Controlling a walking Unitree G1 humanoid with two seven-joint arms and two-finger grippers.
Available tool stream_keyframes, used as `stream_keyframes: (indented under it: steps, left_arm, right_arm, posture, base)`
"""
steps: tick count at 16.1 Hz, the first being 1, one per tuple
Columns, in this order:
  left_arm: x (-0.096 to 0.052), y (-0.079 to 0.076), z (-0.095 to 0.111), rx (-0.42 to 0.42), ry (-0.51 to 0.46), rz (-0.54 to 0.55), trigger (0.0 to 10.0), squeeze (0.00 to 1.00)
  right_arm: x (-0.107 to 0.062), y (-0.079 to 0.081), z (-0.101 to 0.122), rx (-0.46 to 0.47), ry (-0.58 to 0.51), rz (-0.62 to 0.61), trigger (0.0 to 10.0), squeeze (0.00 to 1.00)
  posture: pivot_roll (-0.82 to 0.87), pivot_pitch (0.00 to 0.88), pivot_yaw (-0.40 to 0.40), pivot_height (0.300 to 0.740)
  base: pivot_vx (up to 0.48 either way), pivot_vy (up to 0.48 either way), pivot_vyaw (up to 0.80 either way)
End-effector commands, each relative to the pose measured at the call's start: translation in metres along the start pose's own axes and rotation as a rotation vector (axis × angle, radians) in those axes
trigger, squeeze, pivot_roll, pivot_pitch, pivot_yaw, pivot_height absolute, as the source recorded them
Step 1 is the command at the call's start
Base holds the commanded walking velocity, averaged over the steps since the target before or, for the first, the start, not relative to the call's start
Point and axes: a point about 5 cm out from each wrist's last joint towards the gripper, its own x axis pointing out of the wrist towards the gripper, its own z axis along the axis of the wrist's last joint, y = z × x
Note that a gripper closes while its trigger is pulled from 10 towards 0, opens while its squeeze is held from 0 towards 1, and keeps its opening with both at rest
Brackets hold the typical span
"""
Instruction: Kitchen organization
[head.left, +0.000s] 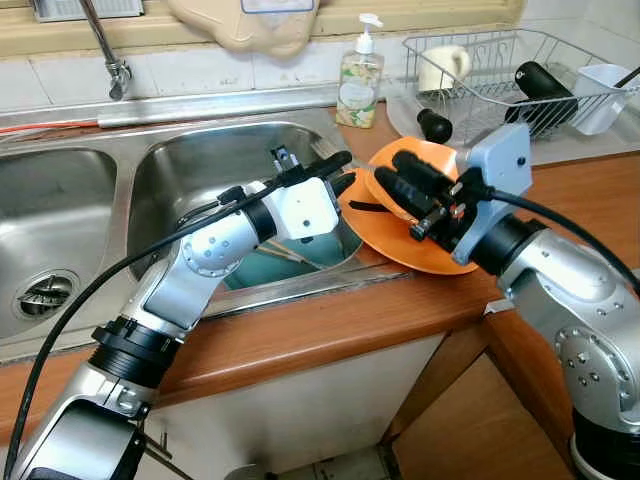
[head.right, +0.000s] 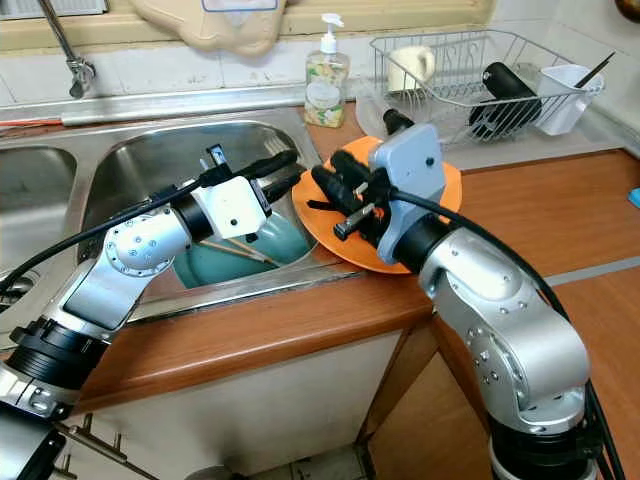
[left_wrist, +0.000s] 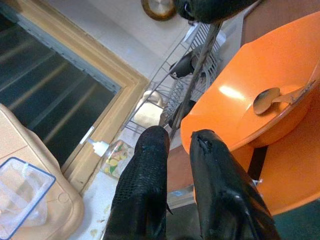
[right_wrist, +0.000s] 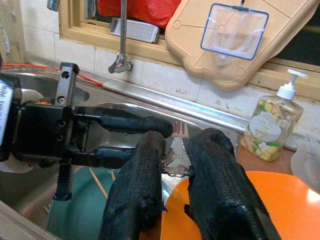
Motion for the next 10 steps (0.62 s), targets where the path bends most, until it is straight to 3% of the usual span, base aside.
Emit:
stream_keyframes:
  steps: [1,2,4,9,10]
  left_arm:
    - [-0.001,-0.001,-0.002,0.016,0.007,-0.025,10.0,1.00]
    - [-0.001,-0.003,-0.002,0.021,0.007,-0.046,10.0,0.95]
    - [-0.001,-0.004,-0.003,0.037,0.018,-0.047,10.0,0.02]
    - [0.001,0.000,-0.007,0.074,0.051,-0.016,10.0,0.00]
    - [0.002,0.000,-0.008,0.077,0.056,-0.023,3.5,0.00]
  right_arm:
    - [0.001,0.001,0.001,-0.017,0.007,0.001,0.0,0.00]
    - [0.001,0.001,0.002,-0.016,0.005,0.001,0.0,0.00]
    - [0.002,0.003,0.003,-0.016,0.006,0.017,0.0,0.00]
    - [0.001,0.014,0.001,-0.014,0.032,0.094,0.0,0.00]
    - [0.001,0.015,0.001,-0.014,0.032,0.094,0.0,0.00]
  posture:
    - [-0.08,0.000,0.015,0.740]
    - [-0.08,0.000,0.015,0.740]
    - [-0.09,0.000,0.015,0.740]
    - [-0.09,0.000,0.016,0.740]
    - [-0.09,0.000,0.018,0.740]
  base:
    - [0.000,0.000,0.00]
    - [0.000,0.000,0.00]
    - [0.000,0.000,0.00]
    - [0.000,0.000,0.00]
    - [0.000,0.000,0.00]
